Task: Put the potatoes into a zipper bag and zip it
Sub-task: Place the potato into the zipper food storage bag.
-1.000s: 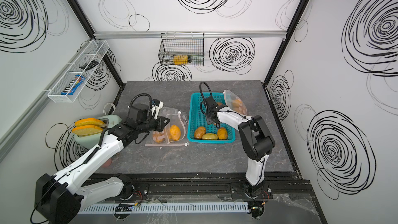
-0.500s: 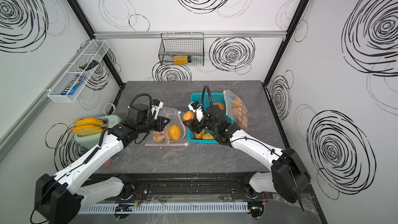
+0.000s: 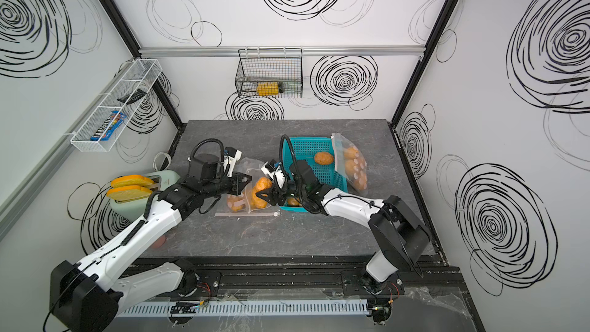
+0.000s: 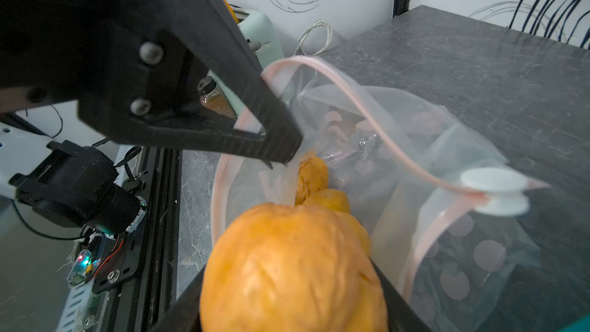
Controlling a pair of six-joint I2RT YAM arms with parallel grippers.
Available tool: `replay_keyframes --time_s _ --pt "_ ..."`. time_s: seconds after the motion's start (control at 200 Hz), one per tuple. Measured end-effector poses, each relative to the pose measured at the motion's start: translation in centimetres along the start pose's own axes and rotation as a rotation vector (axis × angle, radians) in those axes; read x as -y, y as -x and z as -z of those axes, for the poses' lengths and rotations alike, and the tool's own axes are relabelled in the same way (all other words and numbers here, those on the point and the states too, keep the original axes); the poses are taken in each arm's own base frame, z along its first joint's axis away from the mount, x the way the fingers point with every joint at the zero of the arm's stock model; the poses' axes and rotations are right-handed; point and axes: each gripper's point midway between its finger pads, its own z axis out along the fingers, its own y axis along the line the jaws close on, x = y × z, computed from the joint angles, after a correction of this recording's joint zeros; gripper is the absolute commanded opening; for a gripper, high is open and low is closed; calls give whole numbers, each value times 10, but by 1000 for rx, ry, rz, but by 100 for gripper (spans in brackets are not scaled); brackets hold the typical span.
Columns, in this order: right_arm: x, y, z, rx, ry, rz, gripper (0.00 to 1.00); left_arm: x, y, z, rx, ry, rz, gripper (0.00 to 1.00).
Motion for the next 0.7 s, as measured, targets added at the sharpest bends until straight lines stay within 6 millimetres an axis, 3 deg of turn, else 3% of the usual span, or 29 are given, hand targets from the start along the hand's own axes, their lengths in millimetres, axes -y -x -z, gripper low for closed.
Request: replay_keyframes --time_s 0.35,0.701 --pt "34 13 -17 59 -144 -95 48 7 -3 -1 -12 -27 -7 0" --pt "37 18 -37 95 -177 -178 50 12 -5 -1 -21 -44 -13 0"
